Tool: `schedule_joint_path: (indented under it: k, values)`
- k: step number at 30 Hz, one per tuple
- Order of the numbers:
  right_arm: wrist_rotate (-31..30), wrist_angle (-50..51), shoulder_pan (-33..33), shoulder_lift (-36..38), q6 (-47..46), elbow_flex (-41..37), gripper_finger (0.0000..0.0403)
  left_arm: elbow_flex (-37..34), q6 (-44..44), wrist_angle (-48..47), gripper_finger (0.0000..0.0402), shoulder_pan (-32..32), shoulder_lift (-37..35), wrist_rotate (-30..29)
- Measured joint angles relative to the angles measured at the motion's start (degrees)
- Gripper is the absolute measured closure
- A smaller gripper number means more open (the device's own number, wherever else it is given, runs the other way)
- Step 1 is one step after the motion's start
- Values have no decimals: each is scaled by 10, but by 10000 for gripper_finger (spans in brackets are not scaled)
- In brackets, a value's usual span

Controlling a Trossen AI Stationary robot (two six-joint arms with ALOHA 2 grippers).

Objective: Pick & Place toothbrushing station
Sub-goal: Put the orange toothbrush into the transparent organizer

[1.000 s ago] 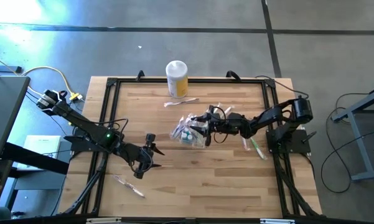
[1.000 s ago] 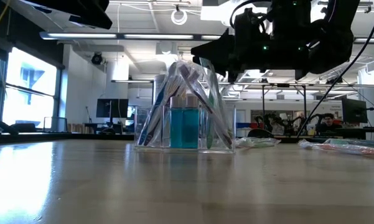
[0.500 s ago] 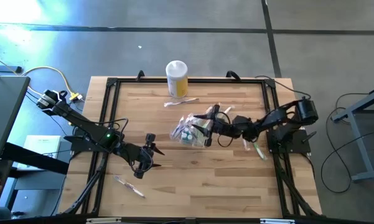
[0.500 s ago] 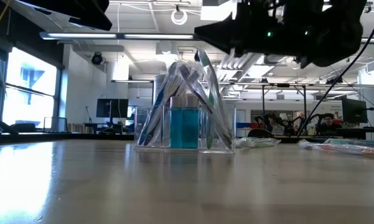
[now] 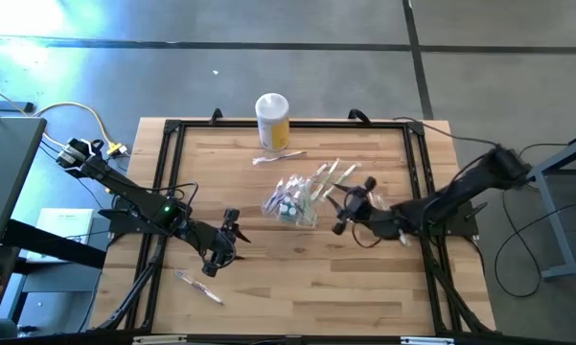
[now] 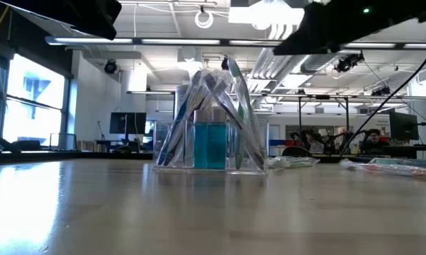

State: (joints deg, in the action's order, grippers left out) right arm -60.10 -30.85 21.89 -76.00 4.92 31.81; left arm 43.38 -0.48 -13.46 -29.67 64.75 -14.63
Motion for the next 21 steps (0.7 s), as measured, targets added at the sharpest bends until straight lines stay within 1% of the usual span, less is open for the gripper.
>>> schedule_joint_path:
  k: [1, 3, 6, 9, 15, 18, 21]
  values:
    - [-9, 46, 9, 14, -48, 0, 236, 0, 0, 0, 187, 0, 0, 0]
    - [-8, 153, 24, 41, -156, 0, 236, 0, 1, 0, 187, 0, 0, 0]
    - [34, 297, 33, 69, -301, 0, 236, 0, 2, 1, 187, 0, 0, 0]
    - [75, 419, 31, 73, -410, 0, 236, 0, 2, 1, 187, 0, 0, 0]
    - [168, 602, -4, 72, -595, 0, 236, 0, 22, 2, 187, 0, 0, 0]
    - [186, 669, -29, 72, -682, 0, 236, 0, 34, 3, 187, 0, 0, 0]
    - [190, 725, -66, 72, -772, 0, 237, 0, 38, 5, 187, 0, 0, 0]
